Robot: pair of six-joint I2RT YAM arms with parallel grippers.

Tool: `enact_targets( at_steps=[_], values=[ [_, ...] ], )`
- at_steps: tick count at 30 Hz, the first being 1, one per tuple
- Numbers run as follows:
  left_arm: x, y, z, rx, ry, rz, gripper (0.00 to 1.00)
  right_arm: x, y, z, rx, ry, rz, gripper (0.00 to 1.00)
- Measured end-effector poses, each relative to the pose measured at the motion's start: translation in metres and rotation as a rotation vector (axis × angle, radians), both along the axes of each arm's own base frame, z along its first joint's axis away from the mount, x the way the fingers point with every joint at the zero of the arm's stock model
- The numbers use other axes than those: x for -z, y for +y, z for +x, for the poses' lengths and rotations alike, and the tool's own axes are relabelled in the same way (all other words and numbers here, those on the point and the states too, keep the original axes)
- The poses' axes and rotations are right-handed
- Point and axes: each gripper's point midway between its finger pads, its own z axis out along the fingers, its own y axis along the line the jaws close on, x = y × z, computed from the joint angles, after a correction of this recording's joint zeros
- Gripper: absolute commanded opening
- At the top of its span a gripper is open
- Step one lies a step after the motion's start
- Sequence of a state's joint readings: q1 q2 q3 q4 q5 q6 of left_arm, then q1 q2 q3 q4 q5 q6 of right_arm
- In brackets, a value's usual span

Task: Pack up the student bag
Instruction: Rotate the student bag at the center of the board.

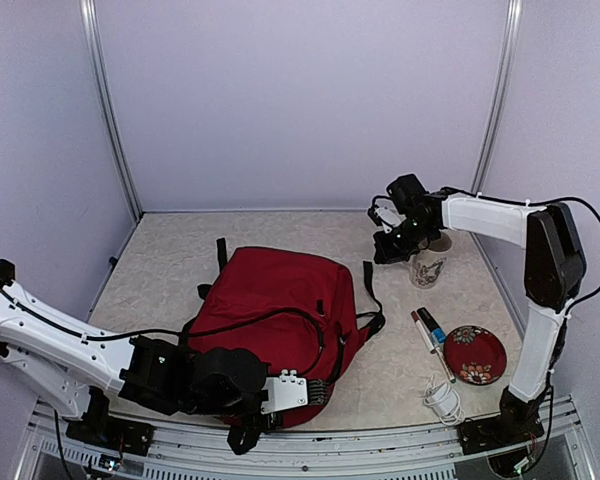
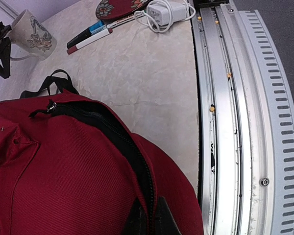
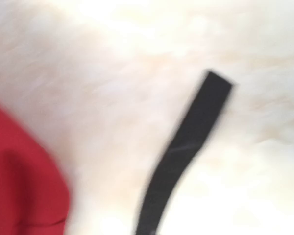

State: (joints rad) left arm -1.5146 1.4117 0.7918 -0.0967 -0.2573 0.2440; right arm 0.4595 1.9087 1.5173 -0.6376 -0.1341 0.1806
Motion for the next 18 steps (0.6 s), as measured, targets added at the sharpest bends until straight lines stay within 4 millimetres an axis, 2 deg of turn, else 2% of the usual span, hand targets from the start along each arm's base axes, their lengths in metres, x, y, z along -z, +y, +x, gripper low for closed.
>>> enact_targets(
  at_steps=[2, 4, 5, 6, 7, 8, 10, 12, 14, 15, 17, 18],
  values=[
    [0.0, 0.0, -0.001, 0.006, 0.007, -0.001, 0.0, -0.004, 0.007, -0.012, -0.022, 0.006, 0.036, 0.0],
    [0.0, 0.0, 0.002, -0.002, 0.012, -0.004, 0.0, -0.021, 0.019, -0.027, -0.056, -0.005, 0.088, 0.04],
    [-0.001, -0.001, 0.004, -0.005, 0.017, -0.006, 0.05, -0.03, 0.023, -0.032, -0.07, -0.017, 0.11, 0.08],
    [-0.002, -0.001, 0.005, -0.008, 0.02, -0.009, 0.27, -0.044, 0.029, -0.04, -0.088, -0.037, 0.141, 0.12],
    [-0.003, -0.002, 0.007, -0.01, 0.023, -0.012, 0.56, -0.059, 0.035, -0.048, -0.106, -0.056, 0.174, 0.16],
    [-0.004, -0.003, 0.007, -0.009, 0.026, -0.016, 0.74, -0.074, 0.04, -0.058, -0.125, -0.078, 0.207, 0.19],
    [-0.009, -0.006, 0.007, -0.008, 0.031, -0.024, 0.9, -0.101, 0.048, -0.078, -0.153, -0.117, 0.27, 0.25],
    [-0.02, -0.012, 0.009, -0.016, 0.034, -0.049, 0.97, -0.113, 0.052, -0.101, -0.175, -0.135, 0.317, 0.32],
    [-0.039, -0.02, 0.017, -0.041, 0.047, -0.092, 0.99, -0.109, 0.054, -0.122, -0.182, -0.113, 0.345, 0.43],
    [-0.052, -0.023, 0.026, -0.066, 0.059, -0.123, 0.99, -0.101, 0.057, -0.135, -0.18, -0.084, 0.361, 0.49],
    [-0.083, -0.025, 0.063, -0.171, 0.103, -0.204, 0.99, -0.073, 0.062, -0.161, -0.183, -0.005, 0.378, 0.77],
    [-0.1, -0.02, 0.09, -0.245, 0.12, -0.253, 0.99, -0.056, 0.065, -0.174, -0.179, 0.045, 0.381, 0.86]
  ],
)
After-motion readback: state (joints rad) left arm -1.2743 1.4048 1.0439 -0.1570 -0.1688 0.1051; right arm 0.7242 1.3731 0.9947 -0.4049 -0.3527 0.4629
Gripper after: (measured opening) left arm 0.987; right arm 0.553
